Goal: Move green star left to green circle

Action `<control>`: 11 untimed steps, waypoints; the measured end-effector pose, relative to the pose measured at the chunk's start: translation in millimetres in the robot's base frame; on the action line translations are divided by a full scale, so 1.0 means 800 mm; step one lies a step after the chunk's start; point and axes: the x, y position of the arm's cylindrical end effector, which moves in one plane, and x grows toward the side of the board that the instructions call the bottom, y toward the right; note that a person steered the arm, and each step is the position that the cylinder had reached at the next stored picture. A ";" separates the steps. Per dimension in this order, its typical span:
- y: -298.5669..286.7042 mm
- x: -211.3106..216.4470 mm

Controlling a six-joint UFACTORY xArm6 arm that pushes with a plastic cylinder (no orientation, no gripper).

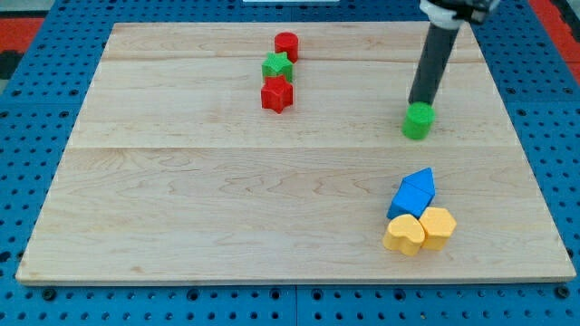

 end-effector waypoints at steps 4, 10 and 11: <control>-0.069 -0.128; -0.260 -0.101; -0.268 -0.046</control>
